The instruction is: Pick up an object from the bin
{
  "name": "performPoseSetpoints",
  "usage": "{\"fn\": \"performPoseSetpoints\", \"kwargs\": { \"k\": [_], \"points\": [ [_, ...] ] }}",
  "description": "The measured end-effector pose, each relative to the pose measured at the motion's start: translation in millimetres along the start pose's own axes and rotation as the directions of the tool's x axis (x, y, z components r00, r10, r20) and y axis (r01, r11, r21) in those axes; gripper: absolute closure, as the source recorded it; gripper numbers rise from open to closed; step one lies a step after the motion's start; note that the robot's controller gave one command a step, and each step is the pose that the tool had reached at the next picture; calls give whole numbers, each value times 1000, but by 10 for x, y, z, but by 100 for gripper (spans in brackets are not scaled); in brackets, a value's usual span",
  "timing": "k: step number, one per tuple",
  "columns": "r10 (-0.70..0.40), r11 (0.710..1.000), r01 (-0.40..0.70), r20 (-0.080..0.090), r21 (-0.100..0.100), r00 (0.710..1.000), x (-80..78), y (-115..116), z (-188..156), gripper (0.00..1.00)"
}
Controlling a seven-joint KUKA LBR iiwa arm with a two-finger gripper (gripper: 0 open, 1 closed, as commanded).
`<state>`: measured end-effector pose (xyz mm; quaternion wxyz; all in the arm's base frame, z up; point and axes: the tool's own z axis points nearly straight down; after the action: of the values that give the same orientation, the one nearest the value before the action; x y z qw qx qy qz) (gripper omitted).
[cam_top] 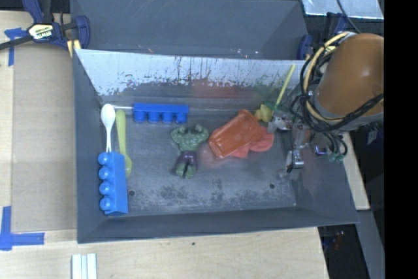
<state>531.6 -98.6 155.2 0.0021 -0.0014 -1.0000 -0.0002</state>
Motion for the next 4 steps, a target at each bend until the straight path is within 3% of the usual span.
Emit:
{"fn": "performPoseSetpoints", "kwargs": {
  "k": [1,2,3,4],
  "points": [
    [-2,1000,2,8,1,1000,-21,3,-39,0],
    [-128,992,128,18,4,992,-660,461,624,0],
    [1,1000,-1,16,3,1000,-771,610,409,0],
    [-61,998,61,29,1,998,-792,897,542,0]
  ]
}}
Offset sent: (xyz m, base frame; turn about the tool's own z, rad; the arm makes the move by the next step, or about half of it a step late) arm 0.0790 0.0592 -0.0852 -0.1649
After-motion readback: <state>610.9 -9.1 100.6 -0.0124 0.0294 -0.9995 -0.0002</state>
